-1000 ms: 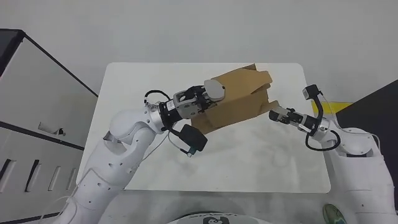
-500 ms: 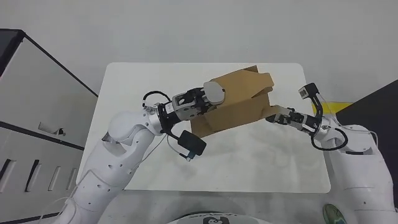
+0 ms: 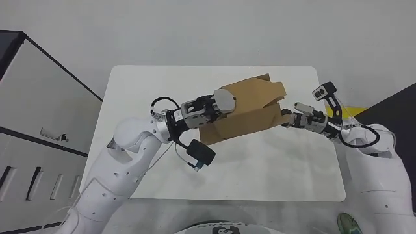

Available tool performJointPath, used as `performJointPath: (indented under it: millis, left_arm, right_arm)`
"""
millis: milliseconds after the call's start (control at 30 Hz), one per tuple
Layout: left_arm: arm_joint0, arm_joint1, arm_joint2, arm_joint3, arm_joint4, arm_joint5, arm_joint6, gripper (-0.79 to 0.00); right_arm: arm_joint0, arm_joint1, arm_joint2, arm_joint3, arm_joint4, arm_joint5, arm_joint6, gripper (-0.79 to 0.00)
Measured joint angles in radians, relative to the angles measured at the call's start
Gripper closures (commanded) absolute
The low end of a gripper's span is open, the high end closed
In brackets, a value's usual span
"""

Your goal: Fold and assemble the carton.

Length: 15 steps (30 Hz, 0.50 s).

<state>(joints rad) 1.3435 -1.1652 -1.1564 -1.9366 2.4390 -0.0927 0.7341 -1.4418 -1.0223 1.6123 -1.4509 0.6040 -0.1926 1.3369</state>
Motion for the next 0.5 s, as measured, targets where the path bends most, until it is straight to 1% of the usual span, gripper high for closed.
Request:
performJointPath:
  millis: [100,133,167,200,233,267,367,500]
  left_arm:
    - [0.001,0.002,0.000,0.000,-0.002,-0.001,0.010,0.000]
    - [0.001,0.003,0.001,0.000,-0.003,0.000,0.012,0.000]
    - [0.001,0.003,0.002,0.000,-0.004,0.002,0.013,0.000]
    - [0.001,0.003,0.003,0.000,-0.005,0.002,0.013,0.000]
    - [0.001,0.004,0.004,0.000,-0.006,0.002,0.013,0.000]
    - [0.001,0.004,0.004,0.000,-0.006,0.003,0.012,0.000]
    - [0.000,0.005,0.004,-0.001,0.000,0.003,0.010,0.000]
    - [0.000,0.005,0.004,-0.001,0.000,0.003,0.010,0.000]
  right_arm:
    - [0.029,0.004,-0.004,0.022,0.021,0.048,0.048,-0.785]
    - [0.037,0.005,-0.006,0.029,0.026,0.062,0.059,-0.751]
    - [0.048,0.006,-0.008,0.037,0.032,0.079,0.070,-0.677]
    - [0.055,0.007,-0.008,0.043,0.040,0.091,0.076,-0.474]
    - [0.060,0.007,-0.009,0.048,0.050,0.102,0.082,-0.360]
    - [0.066,0.008,-0.009,0.054,0.068,0.115,0.088,0.000]
    - [0.071,0.008,-0.006,0.057,0.107,0.129,0.094,0.000]
    - [0.070,0.008,-0.006,0.057,0.103,0.128,0.094,0.000]
